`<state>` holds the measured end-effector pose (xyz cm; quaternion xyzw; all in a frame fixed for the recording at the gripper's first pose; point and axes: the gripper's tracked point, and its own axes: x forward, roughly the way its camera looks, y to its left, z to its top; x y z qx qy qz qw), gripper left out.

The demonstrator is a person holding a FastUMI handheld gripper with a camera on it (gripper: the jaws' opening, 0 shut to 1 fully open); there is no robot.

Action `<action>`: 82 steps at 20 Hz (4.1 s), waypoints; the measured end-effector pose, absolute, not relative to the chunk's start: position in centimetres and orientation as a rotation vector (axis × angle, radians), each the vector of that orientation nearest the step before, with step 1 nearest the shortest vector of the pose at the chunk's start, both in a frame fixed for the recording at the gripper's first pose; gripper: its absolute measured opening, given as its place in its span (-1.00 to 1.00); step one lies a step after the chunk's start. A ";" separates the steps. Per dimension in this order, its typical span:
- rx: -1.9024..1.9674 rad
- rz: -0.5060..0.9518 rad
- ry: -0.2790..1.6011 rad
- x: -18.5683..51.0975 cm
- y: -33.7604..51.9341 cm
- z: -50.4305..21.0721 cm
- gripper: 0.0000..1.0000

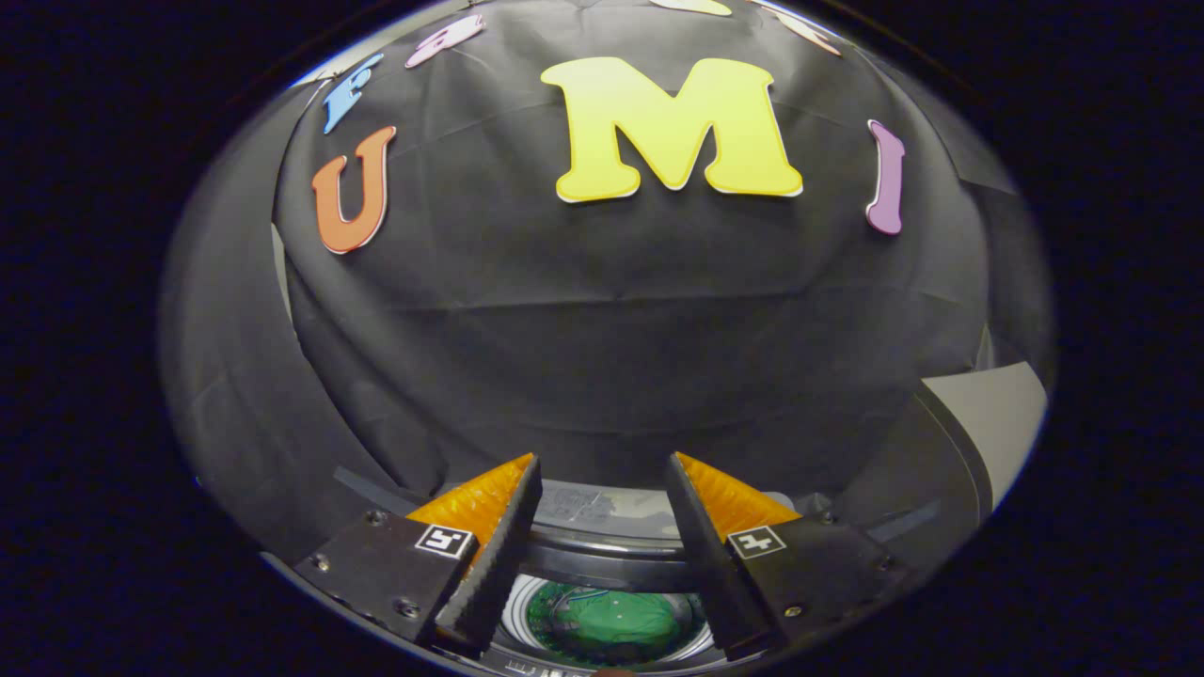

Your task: Put the clothes into the washing machine and then close the washing machine lid.

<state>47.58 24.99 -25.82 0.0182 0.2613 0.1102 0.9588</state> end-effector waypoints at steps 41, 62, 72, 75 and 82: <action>-0.071 0.134 0.072 7.7 -6.5 -1.5 1.00; -0.034 0.137 0.053 4.8 -8.4 0.2 1.00; -0.033 0.134 0.054 4.0 -7.7 0.6 1.00; -0.034 0.127 0.052 3.9 -7.7 0.7 1.00; -0.023 0.120 0.051 3.0 -7.8 0.9 1.00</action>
